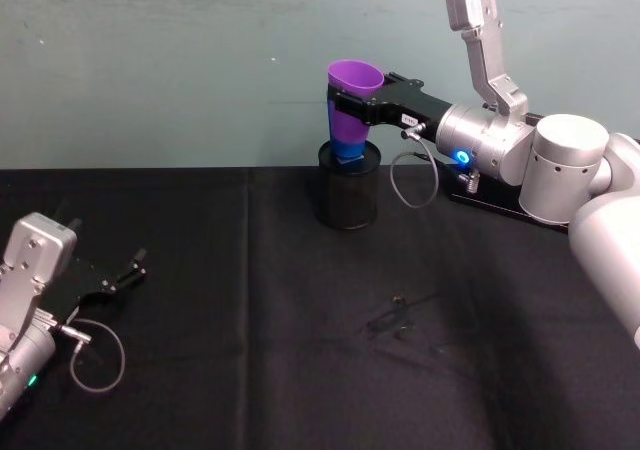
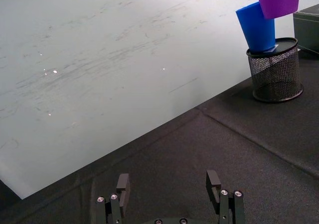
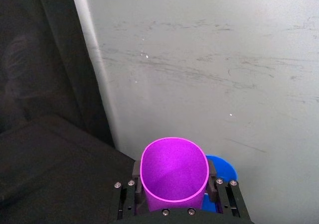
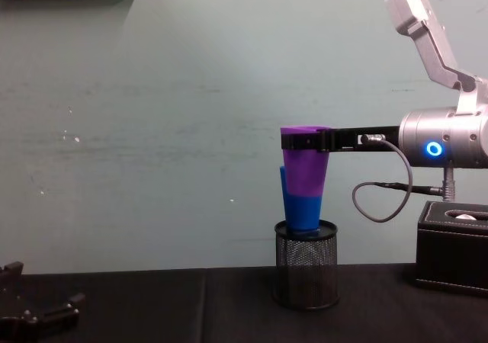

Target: Pick up one cup with a gripper and tap it against the other cup.

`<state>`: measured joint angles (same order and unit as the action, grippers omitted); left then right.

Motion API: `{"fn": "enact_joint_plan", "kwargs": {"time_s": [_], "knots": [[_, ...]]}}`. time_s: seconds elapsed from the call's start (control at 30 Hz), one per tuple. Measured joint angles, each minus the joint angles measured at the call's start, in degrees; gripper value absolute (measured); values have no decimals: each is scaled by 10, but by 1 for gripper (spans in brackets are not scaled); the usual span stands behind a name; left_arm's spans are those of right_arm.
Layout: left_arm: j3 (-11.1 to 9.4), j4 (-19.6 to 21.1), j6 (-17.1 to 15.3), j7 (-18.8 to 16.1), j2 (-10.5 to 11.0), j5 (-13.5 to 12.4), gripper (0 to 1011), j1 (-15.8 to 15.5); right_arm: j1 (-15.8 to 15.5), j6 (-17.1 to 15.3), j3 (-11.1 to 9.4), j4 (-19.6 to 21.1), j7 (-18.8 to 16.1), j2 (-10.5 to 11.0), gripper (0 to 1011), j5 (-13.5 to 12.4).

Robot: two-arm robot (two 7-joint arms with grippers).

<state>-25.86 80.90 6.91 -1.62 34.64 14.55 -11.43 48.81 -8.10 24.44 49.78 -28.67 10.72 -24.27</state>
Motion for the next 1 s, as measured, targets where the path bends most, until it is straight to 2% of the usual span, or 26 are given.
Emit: {"fn": "enact_joint_plan", "kwargs": {"time_s": [0.27, 0.57, 0.73, 1.0], "knots": [[0, 0, 0, 0, 0, 0, 1000, 0, 0, 0, 0, 1, -1, 0, 715, 0], [0, 0, 0, 0, 0, 0, 1000, 0, -15, -12, 0, 34, -17, 11, 715, -7], [0, 0, 0, 0, 0, 0, 1000, 0, -35, -25, 2, 75, -20, 26, 715, -15], [0, 0, 0, 0, 0, 0, 1000, 0, -72, -44, 7, 152, -28, 60, 715, -29]]}}
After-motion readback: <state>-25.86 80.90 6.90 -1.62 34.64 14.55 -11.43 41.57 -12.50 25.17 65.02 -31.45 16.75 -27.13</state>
